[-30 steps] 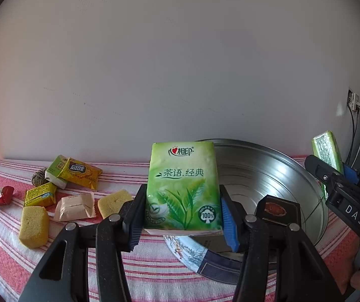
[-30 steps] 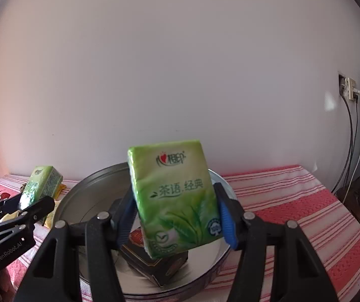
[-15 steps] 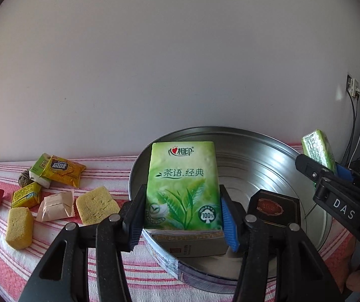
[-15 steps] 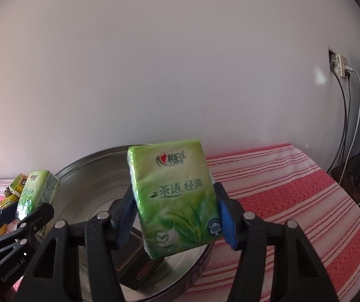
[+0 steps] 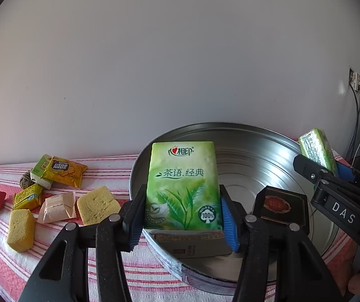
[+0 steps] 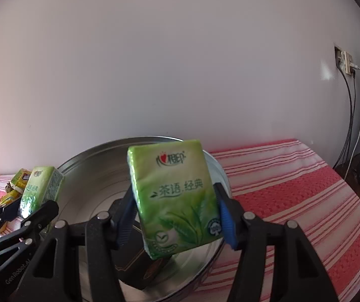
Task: Organize objects
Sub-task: 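Carry the green tissue pack with the left tool while the right tool carries another green pack into the tin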
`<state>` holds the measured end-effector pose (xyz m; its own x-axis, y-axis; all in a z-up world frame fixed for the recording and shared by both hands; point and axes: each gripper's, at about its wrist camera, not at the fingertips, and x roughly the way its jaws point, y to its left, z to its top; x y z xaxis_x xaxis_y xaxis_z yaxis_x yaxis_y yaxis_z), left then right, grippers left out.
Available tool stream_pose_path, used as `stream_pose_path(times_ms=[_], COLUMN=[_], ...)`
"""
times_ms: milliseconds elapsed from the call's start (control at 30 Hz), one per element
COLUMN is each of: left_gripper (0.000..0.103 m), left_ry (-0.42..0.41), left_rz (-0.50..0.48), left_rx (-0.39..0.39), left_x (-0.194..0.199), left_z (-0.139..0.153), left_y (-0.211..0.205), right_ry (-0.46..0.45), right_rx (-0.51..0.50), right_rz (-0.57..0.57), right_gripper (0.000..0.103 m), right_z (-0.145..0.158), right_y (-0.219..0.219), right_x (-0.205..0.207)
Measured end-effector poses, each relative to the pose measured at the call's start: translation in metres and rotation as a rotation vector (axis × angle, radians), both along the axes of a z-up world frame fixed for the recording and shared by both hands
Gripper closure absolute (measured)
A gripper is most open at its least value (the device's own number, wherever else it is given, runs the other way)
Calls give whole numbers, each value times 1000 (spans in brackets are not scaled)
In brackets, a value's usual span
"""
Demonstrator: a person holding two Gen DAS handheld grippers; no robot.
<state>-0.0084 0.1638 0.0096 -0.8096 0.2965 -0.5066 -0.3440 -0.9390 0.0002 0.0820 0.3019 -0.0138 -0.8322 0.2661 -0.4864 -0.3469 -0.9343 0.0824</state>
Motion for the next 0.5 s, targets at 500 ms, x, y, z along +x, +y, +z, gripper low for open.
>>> stream_pose_path(times_ms=[500], left_gripper=[20], left_ry=[16], left_rz=[-11], left_rx=[31], left_x=[8], left_z=[11], left_y=[-6], right_ry=[28], right_rx=[-17], right_rz=[28], right_gripper=[25], right_z=[3], right_y=[-7], right_x=[-1])
